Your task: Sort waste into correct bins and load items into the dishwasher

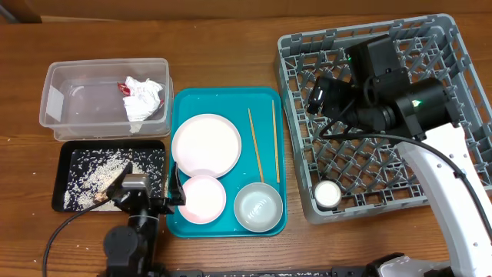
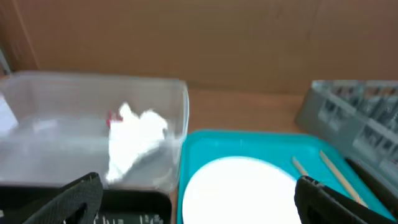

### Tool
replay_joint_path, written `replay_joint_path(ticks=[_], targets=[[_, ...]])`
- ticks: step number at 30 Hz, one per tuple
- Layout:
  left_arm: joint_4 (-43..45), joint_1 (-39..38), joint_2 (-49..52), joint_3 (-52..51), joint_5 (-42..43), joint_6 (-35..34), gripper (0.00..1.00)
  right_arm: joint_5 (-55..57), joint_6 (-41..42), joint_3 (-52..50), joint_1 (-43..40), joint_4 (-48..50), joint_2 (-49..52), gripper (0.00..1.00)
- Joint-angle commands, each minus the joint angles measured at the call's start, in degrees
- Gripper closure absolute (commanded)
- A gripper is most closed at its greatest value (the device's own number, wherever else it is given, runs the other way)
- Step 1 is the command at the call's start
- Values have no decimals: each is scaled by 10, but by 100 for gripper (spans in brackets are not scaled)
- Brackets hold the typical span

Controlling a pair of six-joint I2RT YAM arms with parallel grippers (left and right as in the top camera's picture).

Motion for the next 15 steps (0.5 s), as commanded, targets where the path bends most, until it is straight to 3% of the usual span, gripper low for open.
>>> replay_joint_path(ticks=[1, 15], targets=[[41, -1, -8, -42, -2, -15, 0, 6, -2, 9, 2, 3, -1, 0], [43, -1, -7, -45, 0, -15, 0, -2, 2, 9, 2, 4, -1, 0]])
